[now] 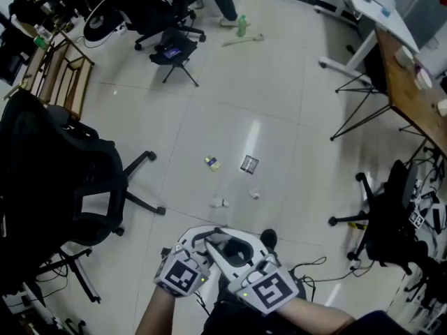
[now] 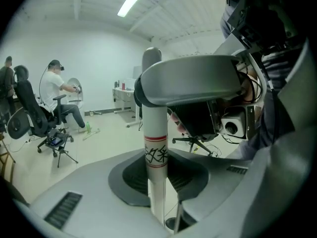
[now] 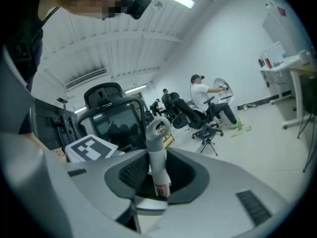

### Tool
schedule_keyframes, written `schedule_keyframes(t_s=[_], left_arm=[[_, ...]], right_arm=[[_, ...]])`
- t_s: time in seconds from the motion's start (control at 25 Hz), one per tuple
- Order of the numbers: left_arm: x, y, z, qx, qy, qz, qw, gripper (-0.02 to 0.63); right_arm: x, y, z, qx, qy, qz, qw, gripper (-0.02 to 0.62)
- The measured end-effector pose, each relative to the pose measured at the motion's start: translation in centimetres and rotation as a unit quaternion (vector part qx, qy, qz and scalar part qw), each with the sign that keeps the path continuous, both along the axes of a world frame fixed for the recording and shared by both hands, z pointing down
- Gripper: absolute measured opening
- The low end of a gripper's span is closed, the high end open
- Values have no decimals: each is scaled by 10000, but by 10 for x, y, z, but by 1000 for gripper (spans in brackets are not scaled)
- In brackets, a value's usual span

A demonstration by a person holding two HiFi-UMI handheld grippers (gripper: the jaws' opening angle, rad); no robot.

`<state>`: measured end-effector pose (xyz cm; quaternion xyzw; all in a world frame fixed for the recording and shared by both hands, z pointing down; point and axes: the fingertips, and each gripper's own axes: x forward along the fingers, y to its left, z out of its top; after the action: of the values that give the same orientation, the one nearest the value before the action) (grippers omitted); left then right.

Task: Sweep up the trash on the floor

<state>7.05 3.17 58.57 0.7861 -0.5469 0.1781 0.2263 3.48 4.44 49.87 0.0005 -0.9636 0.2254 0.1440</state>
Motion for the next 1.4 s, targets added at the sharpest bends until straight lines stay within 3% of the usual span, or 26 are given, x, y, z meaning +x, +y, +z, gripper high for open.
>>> schedule_keyframes(t_s=[0.36, 1.0, 1.4], left_arm=[[-43, -85, 13, 561, 104, 106, 9983, 64], [-71, -220, 21, 464, -297, 373, 9978, 66], [-79, -269, 6, 578, -488, 453, 9961, 67]], right_arm=[[-44, -87, 18, 468, -145, 350, 9982, 114], [-72, -224, 19, 528, -483, 448, 9964, 112], [-77, -270, 2, 664, -638, 508, 9945, 112]])
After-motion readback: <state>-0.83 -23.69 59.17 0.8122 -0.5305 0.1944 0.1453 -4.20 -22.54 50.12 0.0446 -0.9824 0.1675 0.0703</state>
